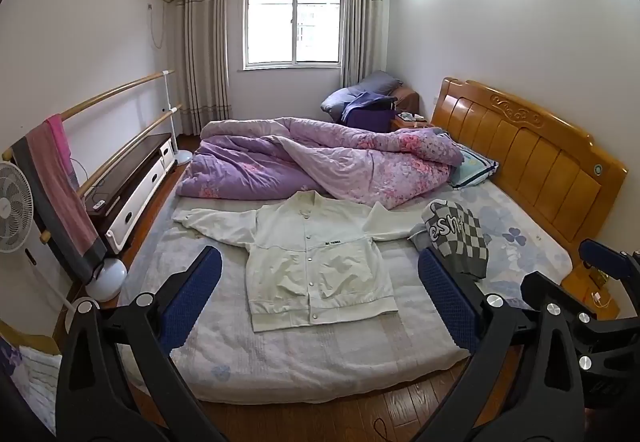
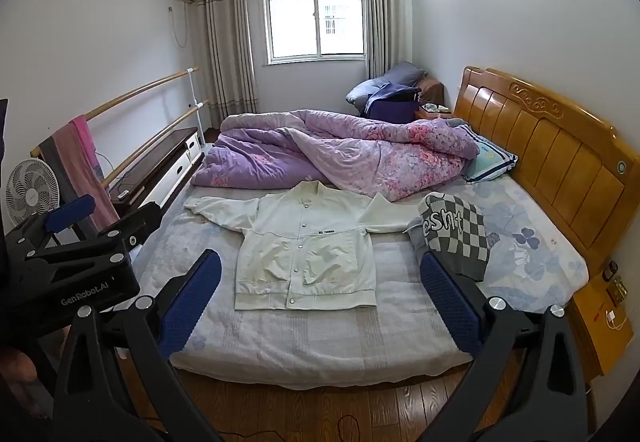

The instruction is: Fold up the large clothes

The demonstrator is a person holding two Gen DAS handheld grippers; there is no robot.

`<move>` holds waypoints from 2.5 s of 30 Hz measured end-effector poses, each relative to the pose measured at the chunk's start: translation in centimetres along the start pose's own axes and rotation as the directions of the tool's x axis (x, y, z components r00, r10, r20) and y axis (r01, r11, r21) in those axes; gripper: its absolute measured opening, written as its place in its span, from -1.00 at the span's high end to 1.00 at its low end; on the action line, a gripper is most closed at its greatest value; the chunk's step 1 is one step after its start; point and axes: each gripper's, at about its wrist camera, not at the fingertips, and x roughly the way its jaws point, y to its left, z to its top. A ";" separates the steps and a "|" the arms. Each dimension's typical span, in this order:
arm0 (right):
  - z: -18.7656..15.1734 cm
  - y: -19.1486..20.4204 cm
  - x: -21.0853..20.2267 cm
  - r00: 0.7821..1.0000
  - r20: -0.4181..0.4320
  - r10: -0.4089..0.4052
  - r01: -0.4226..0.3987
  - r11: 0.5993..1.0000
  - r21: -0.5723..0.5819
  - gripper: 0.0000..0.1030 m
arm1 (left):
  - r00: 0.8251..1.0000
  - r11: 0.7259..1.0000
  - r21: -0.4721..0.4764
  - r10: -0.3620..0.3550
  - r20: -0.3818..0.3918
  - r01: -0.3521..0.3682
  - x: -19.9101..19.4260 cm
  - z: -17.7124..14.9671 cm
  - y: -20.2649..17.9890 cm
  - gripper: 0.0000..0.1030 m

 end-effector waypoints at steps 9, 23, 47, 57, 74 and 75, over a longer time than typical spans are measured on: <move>0.7 0.6 0.2 1.000 0.006 -0.002 0.002 1.000 -0.002 -0.86 | 1.000 1.000 -0.001 -0.003 0.004 0.003 0.0 0.0 -0.1 -0.91; 1.1 1.1 1.2 1.000 0.021 -0.013 0.013 1.000 -0.010 -0.86 | 1.000 1.000 -0.005 -0.007 0.007 0.007 0.2 0.3 -0.4 -0.91; 1.3 1.5 2.0 0.999 0.034 -0.016 0.016 1.000 -0.010 -0.86 | 1.000 1.000 -0.007 -0.006 0.011 0.006 1.9 0.6 1.1 -0.91; 1.4 1.7 2.2 0.999 0.029 -0.015 0.015 1.000 -0.012 -0.86 | 1.000 1.000 -0.008 -0.008 0.010 0.008 1.9 0.7 1.3 -0.91; 1.2 2.7 3.6 1.000 0.016 -0.018 0.018 1.000 -0.014 -0.86 | 1.000 1.000 -0.008 -0.006 0.011 0.006 2.2 0.5 1.3 -0.90; 1.3 2.8 3.7 1.000 0.016 -0.018 0.018 1.000 -0.014 -0.86 | 1.000 1.000 -0.008 -0.006 0.011 0.006 2.3 0.4 1.3 -0.90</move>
